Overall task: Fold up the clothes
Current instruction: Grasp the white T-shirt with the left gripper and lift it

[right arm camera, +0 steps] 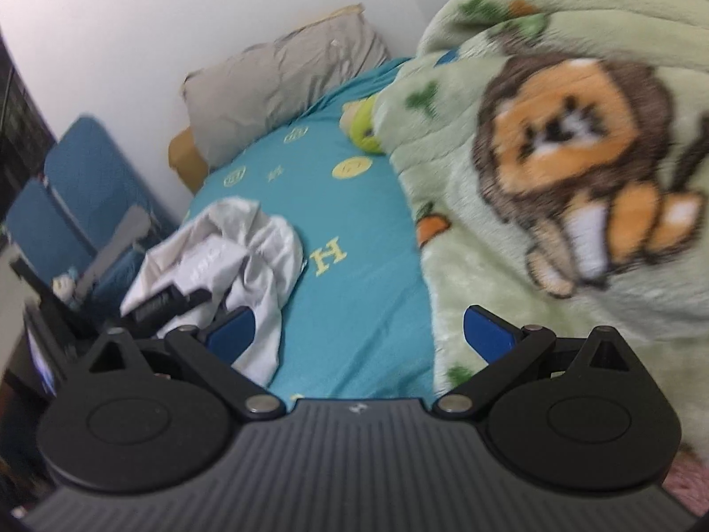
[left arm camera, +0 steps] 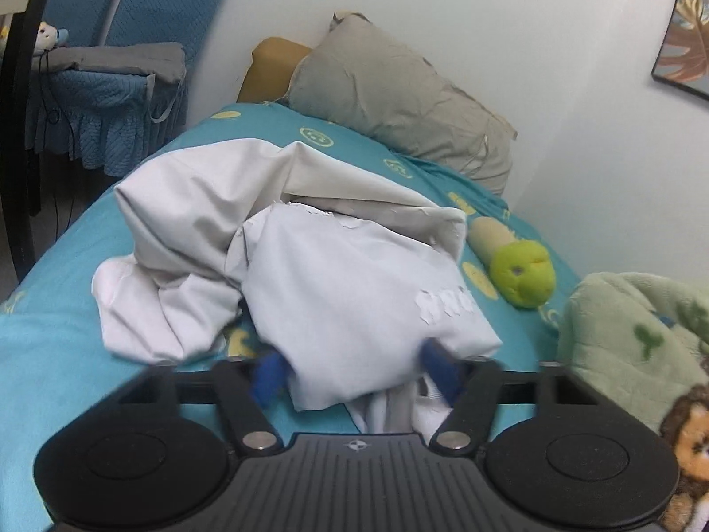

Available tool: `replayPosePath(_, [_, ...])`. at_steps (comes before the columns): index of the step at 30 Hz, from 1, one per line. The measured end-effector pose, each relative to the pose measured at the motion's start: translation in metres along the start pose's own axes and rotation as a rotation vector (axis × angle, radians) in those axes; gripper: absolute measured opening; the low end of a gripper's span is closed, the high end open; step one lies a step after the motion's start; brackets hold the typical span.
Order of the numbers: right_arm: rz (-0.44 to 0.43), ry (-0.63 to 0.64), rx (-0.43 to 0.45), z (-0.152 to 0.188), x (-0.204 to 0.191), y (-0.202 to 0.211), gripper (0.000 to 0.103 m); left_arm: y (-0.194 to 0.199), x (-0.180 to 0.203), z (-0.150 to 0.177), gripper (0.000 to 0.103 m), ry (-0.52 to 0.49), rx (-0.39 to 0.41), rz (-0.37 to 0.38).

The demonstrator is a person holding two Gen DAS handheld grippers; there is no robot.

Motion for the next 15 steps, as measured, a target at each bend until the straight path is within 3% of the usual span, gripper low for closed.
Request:
replayPosePath(3, [0.001,0.048,-0.004,0.007,-0.009,-0.009,0.102,0.015,0.004,-0.004,0.020,-0.016,-0.001,-0.002])
replayPosePath(4, [-0.001,0.061,0.002,0.007,-0.012,-0.009,0.102,0.022,0.005,-0.006,0.015,-0.023,-0.001,0.000])
replayPosePath(8, [0.005,0.117,0.024,0.010,-0.020,-0.008,0.102,0.074,0.026,-0.017,0.010,-0.081,0.030,0.031])
replayPosePath(15, [0.028,0.190,0.103,0.008,-0.025,0.014,0.102,0.188,0.065,-0.019,0.008,-0.091,0.061,0.147])
Point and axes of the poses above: each gripper's, at about its wrist camera, not at the fingertips, and y roughly against the way its jaws point, x to its right, z to its underside, the point moved 9 cm from there along -y, roughly the way its jaws point, and after that the axes turned 1 degree about x, right-handed, at the moved point
